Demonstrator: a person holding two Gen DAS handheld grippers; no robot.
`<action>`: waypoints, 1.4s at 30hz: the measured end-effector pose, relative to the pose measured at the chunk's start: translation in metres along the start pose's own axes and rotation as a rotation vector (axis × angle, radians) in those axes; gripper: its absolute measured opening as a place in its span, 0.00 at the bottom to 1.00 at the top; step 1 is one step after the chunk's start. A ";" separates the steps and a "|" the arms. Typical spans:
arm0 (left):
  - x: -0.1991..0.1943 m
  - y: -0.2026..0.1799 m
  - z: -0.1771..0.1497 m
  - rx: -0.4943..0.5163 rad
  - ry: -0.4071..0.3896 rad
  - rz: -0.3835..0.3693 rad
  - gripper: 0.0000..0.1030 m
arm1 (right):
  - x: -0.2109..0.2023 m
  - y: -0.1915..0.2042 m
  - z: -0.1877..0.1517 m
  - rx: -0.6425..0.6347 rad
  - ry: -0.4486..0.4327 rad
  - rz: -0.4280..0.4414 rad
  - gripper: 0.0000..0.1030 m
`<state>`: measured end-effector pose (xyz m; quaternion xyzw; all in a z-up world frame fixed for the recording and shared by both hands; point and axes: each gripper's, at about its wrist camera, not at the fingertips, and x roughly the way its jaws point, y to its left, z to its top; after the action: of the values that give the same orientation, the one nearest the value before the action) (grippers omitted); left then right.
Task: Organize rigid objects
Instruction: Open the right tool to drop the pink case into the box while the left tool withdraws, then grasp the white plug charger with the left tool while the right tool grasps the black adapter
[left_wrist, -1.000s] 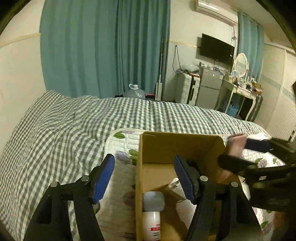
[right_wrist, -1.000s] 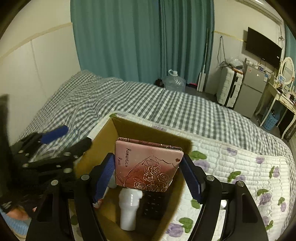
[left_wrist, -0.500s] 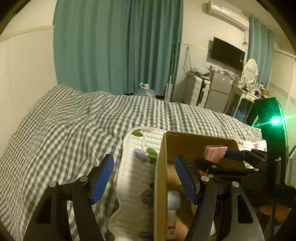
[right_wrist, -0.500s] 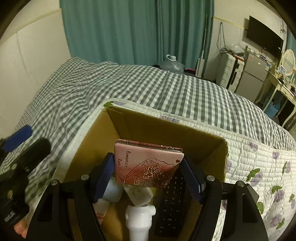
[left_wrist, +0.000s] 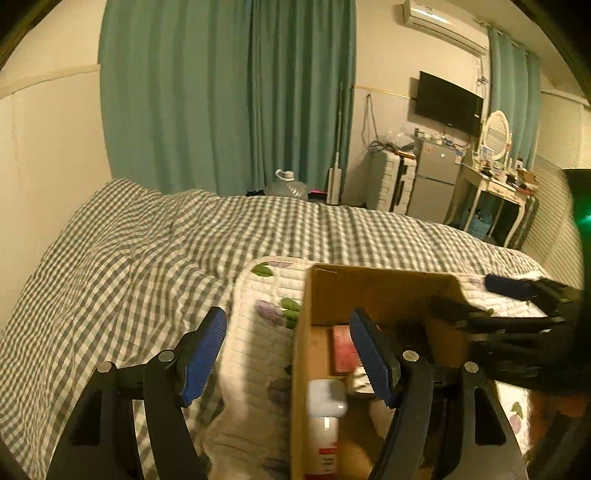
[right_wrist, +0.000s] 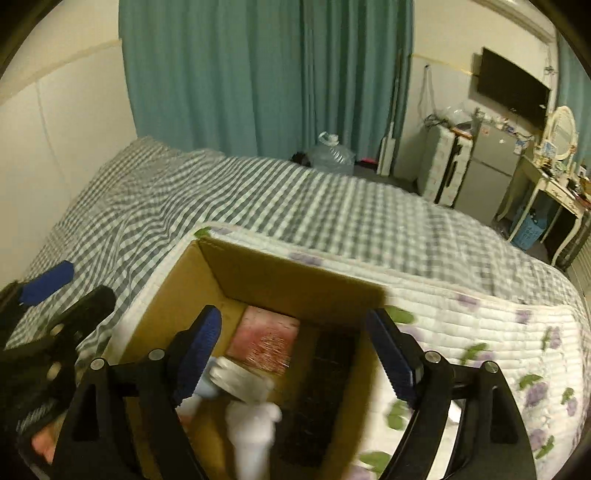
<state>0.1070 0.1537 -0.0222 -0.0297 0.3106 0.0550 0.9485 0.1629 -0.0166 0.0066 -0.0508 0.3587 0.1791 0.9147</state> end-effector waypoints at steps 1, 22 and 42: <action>-0.005 -0.007 0.000 0.013 -0.012 -0.011 0.70 | -0.011 -0.009 -0.003 0.002 -0.017 -0.005 0.89; -0.014 -0.224 -0.013 0.199 0.074 -0.127 0.71 | -0.076 -0.206 -0.075 -0.004 -0.028 -0.208 1.00; 0.120 -0.300 -0.102 0.320 0.256 -0.106 0.72 | 0.003 -0.256 -0.115 0.018 0.156 -0.024 1.00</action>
<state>0.1800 -0.1425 -0.1685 0.0983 0.4312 -0.0491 0.8956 0.1847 -0.2791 -0.0893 -0.0608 0.4299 0.1604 0.8864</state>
